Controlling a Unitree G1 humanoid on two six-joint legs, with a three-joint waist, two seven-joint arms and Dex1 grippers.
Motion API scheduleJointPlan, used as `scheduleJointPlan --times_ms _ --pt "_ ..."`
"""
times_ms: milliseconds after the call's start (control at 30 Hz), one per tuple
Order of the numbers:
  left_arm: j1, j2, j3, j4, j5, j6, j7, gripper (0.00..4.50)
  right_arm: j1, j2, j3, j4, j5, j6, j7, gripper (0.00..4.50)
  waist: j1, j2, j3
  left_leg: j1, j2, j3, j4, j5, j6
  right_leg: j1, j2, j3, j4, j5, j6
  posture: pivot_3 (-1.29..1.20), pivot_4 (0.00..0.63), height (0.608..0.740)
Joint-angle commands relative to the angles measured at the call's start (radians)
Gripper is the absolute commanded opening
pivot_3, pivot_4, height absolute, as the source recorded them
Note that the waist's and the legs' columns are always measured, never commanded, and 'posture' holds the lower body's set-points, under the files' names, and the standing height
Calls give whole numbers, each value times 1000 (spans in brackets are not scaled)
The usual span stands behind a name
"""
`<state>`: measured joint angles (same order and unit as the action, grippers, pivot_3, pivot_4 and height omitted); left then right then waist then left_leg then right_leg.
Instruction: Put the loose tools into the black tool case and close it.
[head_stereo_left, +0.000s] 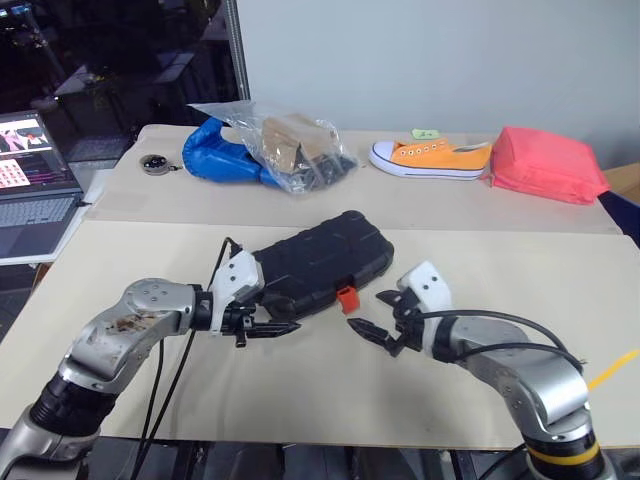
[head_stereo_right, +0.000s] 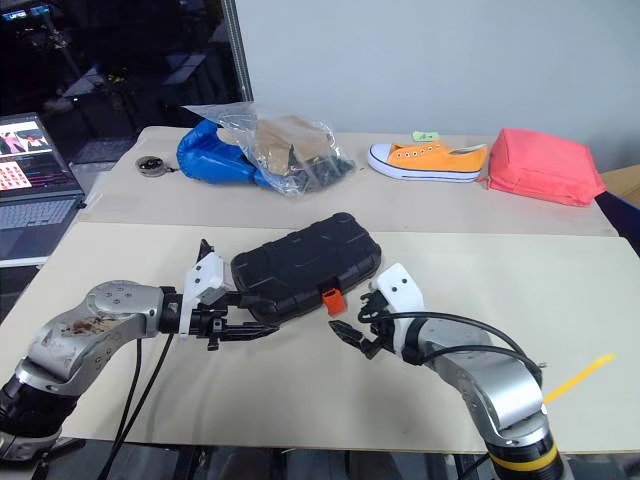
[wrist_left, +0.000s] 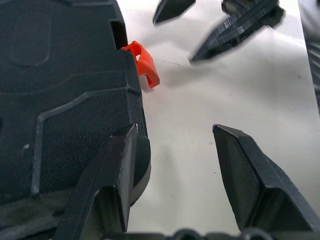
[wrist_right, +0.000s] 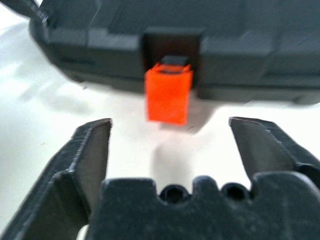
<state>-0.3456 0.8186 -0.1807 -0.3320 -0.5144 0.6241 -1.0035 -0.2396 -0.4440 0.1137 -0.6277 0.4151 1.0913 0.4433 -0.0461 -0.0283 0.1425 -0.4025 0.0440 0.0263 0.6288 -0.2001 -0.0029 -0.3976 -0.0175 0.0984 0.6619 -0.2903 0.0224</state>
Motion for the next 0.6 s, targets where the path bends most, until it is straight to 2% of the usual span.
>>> scheduleJointPlan --times_ms 33,133,433,533,600 --pt "2 -13 -41 37 36 7 -19 2586 -32 35 19 18 -14 10 -49 4208 1 0 0 2 0 0 0 0 0 2 0 0 0 0 1 0 150 740" --pt "-4 -19 -41 38 40 9 -28 2586 -42 64 34 54 -36 -10 -83 4208 2 0 0 6 0 0 0 0 0 7 0 -1 -2 -1 2 0 150 740" --pt "0 -16 -27 22 44 17 -30 2586 -71 106 70 140 -84 -57 -121 4208 1 0 0 5 0 -1 0 0 0 7 0 -1 -2 -1 2 0 150 740" --pt "1 -15 -23 20 46 18 -27 2586 -75 112 78 159 -96 -76 -121 3552 1 0 0 5 0 -1 0 0 0 7 0 -1 -2 -1 2 0 150 740" --pt "1 -14 -21 21 47 17 -26 2586 -75 115 77 155 -97 -78 -120 2859 1 0 0 5 0 -1 0 0 0 6 0 -1 -2 -1 2 0 150 740"
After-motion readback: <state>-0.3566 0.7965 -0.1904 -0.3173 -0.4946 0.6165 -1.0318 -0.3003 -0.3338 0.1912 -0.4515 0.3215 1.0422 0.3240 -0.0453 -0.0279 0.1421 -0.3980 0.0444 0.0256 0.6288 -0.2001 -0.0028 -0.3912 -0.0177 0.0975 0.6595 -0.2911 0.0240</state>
